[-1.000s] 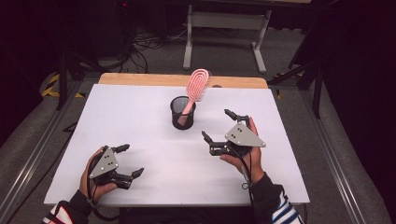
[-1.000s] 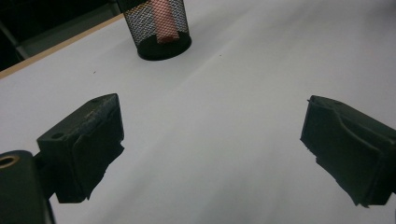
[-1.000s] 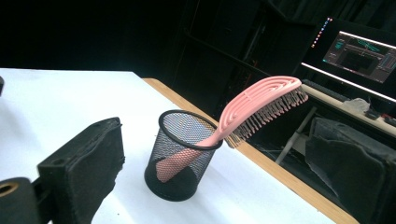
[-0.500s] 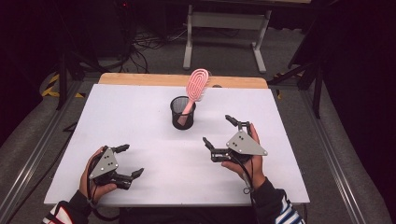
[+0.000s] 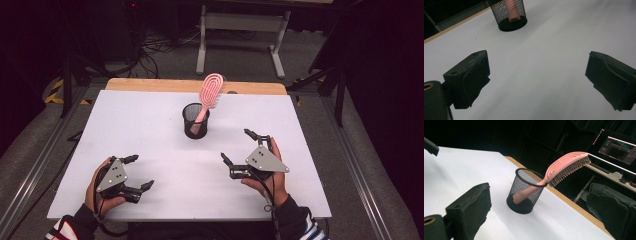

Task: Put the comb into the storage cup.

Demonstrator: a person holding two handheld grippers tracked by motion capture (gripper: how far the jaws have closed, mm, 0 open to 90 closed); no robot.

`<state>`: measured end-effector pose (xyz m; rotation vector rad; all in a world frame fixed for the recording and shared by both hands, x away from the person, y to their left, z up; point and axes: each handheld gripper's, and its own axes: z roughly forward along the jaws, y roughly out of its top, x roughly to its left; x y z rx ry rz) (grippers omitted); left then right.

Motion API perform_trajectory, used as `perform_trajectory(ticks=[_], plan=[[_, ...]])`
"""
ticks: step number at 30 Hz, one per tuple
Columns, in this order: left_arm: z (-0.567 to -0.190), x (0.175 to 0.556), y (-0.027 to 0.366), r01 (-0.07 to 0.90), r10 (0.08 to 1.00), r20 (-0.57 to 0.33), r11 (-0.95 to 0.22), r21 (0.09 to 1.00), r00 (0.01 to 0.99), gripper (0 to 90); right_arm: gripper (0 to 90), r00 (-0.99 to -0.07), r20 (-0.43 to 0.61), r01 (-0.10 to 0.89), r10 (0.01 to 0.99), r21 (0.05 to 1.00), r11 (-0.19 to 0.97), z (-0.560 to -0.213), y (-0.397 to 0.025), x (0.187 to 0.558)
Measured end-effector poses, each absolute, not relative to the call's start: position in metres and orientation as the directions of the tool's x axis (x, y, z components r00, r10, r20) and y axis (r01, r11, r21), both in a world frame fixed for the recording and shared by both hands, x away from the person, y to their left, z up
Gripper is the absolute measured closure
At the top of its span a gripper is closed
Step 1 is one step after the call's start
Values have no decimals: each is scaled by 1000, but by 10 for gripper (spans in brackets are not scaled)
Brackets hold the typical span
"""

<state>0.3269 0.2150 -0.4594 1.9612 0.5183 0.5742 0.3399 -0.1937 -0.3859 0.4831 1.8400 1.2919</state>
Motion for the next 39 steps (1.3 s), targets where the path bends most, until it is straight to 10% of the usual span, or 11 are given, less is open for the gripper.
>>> perform_trajectory(ticks=[39], plan=[[-461, 328, 214, 115, 572, 173, -431, 895, 801, 62, 51, -557, -406, -78, 724, 894, 441, -407, -234, 326]])
